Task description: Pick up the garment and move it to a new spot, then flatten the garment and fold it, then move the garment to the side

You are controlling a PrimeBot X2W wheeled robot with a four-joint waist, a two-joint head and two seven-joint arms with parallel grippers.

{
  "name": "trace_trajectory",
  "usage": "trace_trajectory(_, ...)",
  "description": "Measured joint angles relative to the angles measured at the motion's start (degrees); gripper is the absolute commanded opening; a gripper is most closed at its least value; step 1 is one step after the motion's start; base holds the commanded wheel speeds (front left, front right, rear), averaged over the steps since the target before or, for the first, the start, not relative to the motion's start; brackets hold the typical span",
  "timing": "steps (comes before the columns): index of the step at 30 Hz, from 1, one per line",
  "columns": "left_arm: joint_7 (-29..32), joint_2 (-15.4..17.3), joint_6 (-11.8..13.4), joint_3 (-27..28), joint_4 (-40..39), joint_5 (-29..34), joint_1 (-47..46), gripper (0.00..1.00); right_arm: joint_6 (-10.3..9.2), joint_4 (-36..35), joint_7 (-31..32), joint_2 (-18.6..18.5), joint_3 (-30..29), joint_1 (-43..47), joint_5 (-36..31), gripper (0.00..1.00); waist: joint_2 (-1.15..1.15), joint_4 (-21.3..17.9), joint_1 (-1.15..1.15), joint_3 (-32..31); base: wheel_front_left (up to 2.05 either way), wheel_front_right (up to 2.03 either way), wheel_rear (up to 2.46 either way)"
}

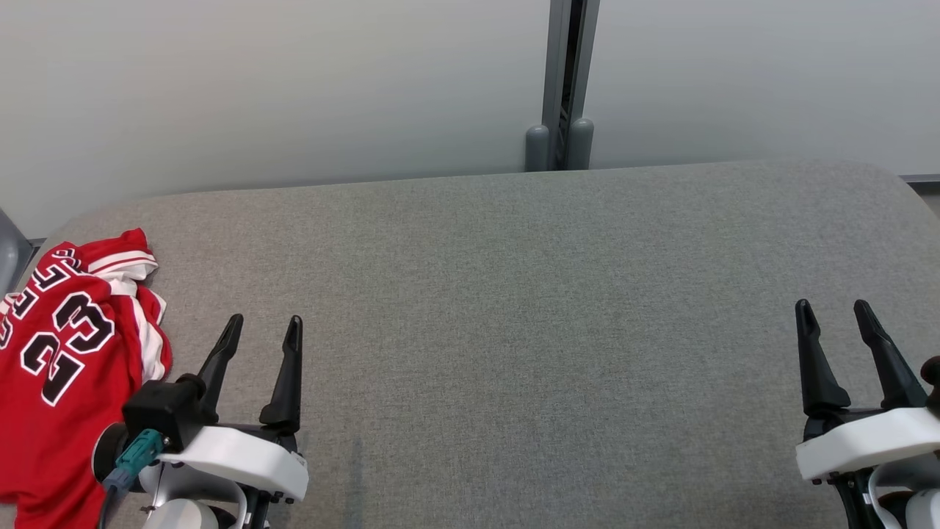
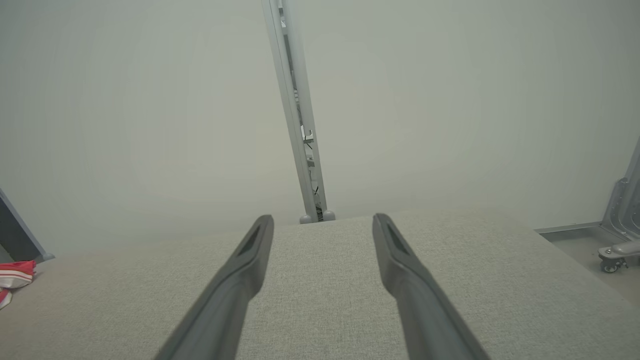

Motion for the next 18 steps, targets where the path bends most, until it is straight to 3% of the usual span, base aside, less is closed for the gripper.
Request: trace_trajectory(18, 2.0, 1.3, 2.2, 0.6, 0.3, 5.7, -0.7, 1.00, 0.00, 0.8, -1.6, 1.0, 0.8, 0.1, -4.4, 1.00, 0.00, 0.0, 0.00, 0.2, 0.00, 0.00, 0.00)
